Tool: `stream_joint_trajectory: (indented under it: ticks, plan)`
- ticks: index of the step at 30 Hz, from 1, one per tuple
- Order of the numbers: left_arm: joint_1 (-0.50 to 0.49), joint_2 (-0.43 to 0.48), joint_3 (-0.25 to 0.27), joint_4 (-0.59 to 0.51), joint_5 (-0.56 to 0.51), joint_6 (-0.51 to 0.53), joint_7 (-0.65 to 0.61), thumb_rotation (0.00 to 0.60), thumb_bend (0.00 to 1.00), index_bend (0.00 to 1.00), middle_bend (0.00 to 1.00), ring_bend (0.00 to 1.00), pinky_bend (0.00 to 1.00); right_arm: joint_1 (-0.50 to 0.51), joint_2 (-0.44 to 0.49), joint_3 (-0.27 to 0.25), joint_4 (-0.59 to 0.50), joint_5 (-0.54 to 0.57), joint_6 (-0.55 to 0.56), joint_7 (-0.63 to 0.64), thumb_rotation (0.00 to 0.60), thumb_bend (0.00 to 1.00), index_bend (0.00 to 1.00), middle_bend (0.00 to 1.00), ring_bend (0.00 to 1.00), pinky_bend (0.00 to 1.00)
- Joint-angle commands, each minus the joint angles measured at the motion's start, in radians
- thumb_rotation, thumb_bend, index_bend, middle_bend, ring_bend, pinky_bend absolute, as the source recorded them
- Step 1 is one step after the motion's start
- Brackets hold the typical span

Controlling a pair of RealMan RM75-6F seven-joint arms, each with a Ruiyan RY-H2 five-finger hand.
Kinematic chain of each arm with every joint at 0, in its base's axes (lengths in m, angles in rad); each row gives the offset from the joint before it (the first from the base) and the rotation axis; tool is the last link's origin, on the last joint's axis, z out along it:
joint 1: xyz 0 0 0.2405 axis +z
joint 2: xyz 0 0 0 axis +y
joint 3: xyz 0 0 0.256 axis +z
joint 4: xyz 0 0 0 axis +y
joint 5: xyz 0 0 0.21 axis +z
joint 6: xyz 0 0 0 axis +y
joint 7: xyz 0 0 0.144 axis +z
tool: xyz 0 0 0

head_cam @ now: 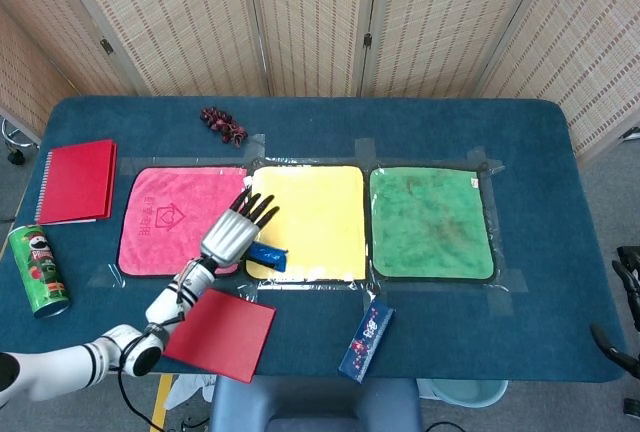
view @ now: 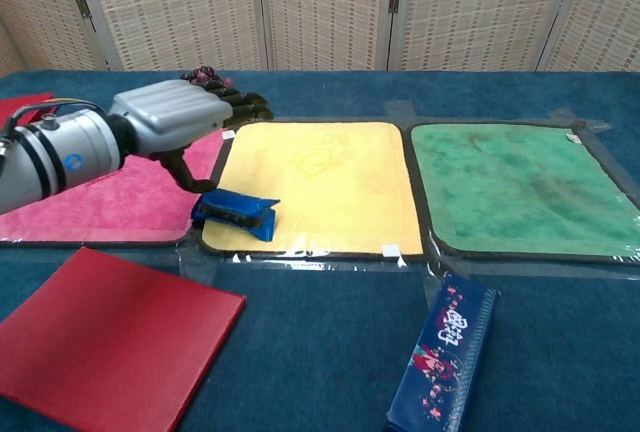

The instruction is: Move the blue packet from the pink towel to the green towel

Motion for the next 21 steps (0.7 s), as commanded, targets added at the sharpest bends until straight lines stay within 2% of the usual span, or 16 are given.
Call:
stream_joint_trajectory:
  ticks: [1, 4, 10, 21]
  plan:
    - [0.024, 0.027, 0.032, 0.002, 0.007, -0.001, -0.009, 0.6, 0.33, 0.0, 0.0, 0.0, 0.01, 0.002, -0.001, 0.0, 0.0, -0.002, -0.002, -0.001, 0.6, 0.32, 0.0, 0.0, 0.07, 0.0]
    - [0.031, 0.022, 0.046, 0.041, 0.001, -0.012, -0.008, 0.6, 0.33, 0.0, 0.0, 0.0, 0.01, 0.004, -0.002, -0.002, -0.001, -0.004, -0.007, -0.004, 0.6, 0.32, 0.0, 0.0, 0.07, 0.0]
    - [0.021, -0.021, 0.037, 0.108, -0.019, -0.043, -0.027, 0.6, 0.33, 0.0, 0.0, 0.0, 0.01, -0.002, 0.0, -0.003, -0.001, -0.001, 0.002, -0.002, 0.6, 0.32, 0.0, 0.0, 0.07, 0.0]
    - [-0.037, -0.109, -0.013, 0.149, -0.045, -0.068, -0.001, 0.6, 0.33, 0.0, 0.0, 0.0, 0.01, -0.013, -0.002, -0.003, 0.014, 0.009, 0.011, 0.013, 0.6, 0.32, 0.0, 0.0, 0.07, 0.0]
